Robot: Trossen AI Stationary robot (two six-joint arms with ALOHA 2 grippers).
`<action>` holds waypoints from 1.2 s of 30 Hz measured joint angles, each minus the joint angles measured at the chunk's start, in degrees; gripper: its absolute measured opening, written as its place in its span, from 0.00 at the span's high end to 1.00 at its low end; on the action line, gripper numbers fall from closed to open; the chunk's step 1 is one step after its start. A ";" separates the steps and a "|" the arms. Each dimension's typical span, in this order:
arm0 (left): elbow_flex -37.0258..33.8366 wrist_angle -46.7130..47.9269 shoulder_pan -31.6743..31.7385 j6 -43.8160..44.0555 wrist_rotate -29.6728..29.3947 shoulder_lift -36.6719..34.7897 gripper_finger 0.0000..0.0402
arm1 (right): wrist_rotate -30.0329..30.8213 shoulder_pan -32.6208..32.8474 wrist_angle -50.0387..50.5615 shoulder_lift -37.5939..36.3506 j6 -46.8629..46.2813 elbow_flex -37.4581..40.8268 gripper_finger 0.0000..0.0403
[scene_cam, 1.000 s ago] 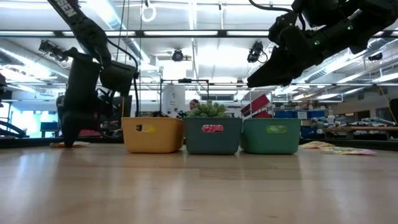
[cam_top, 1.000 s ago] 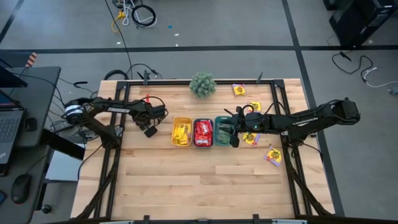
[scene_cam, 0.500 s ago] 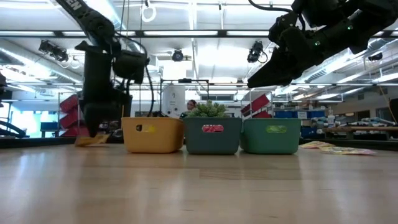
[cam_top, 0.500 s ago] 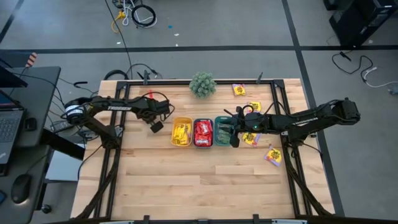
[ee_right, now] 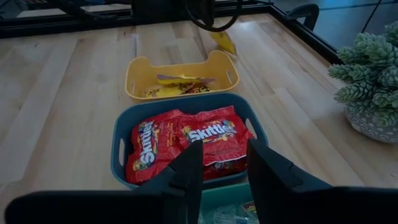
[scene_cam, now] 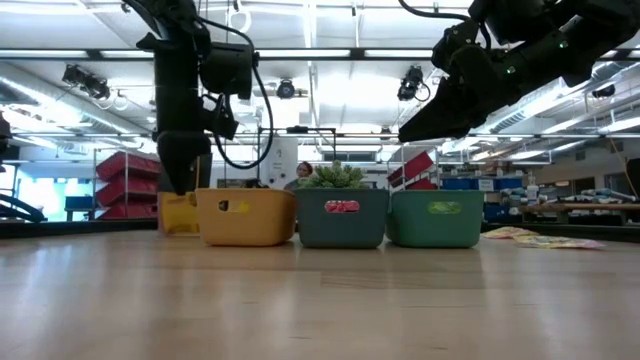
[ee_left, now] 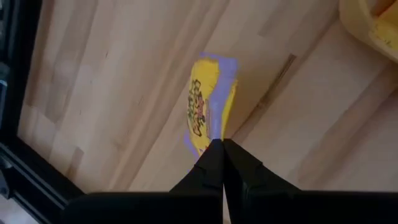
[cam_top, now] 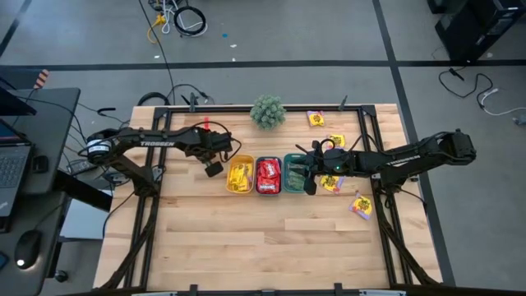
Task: Sort candy
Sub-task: Put the yellow candy pack into the yellow bin
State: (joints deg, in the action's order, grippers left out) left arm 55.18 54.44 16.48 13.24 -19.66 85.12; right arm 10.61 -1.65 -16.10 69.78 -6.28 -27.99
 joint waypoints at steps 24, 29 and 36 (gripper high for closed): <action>14.30 6.46 -0.36 -8.35 1.17 0.00 1.00 | -0.01 0.00 0.03 0.00 -0.17 0.00 0.74; 19.35 6.65 -0.78 -8.70 4.98 -0.02 1.00 | -0.01 0.07 0.06 0.00 -0.13 0.00 0.75; 20.30 6.29 -3.18 -8.78 13.38 -0.07 1.00 | -0.02 0.15 0.07 0.00 -0.01 0.00 0.75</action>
State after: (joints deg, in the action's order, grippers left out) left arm 75.48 60.73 13.30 4.46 -6.28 85.06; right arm 10.59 -1.50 -16.03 69.78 -6.30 -27.99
